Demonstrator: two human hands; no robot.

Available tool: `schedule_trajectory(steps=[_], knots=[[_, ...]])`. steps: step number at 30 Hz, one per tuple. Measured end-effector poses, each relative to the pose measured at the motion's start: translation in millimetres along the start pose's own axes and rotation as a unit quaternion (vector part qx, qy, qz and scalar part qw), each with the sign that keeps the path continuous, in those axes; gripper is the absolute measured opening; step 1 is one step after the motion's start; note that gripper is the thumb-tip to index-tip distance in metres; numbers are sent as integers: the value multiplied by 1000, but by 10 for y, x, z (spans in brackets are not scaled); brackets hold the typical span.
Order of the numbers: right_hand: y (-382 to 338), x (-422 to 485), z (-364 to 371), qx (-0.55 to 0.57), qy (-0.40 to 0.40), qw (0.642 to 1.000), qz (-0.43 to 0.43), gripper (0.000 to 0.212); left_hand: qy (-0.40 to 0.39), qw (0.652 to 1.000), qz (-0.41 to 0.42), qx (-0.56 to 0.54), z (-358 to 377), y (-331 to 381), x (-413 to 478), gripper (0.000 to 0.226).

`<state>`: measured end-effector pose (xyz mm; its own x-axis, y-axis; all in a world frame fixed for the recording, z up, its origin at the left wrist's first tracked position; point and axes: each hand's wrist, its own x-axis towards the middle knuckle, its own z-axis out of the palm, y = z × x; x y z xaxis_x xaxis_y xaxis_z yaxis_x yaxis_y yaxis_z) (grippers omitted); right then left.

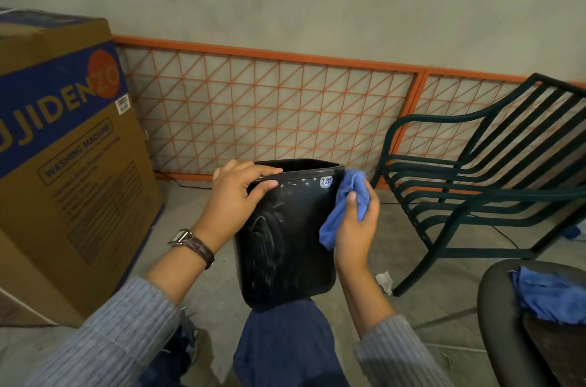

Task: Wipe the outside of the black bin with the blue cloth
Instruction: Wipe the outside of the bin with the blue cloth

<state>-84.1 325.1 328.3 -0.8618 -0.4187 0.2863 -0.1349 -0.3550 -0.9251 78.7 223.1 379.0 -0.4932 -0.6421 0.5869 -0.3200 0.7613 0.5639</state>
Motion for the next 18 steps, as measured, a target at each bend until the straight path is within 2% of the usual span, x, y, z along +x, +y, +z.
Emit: schedule_trajectory(steps=[2,5,8,10,11,13,15,18], knots=[[-83,126,100,-13,-18,999,-36,30,1,1000,-1,-4,11,37,0,20],[-125,120,207,-90,-79,986,-113,33,14,1000,-15,-9,32,32,-2,19],[4,-7,164,-173,-192,941,-218,36,23,999,-28,-22,18,-31,-5,20],[91,-31,84,-208,-239,914,-255,41,26,999,-24,-20,15,-58,9,20],[108,-22,62,-197,-227,922,-246,43,24,999,-21,-15,23,-49,19,19],[61,26,93,-137,-133,966,-176,40,13,1000,-17,-1,61,14,45,18],[-4,56,187,-110,-69,984,-120,39,9,1000,-10,16,102,85,71,19],[-8,-50,235,-155,-107,971,-146,41,8,999,3,34,123,106,75,21]])
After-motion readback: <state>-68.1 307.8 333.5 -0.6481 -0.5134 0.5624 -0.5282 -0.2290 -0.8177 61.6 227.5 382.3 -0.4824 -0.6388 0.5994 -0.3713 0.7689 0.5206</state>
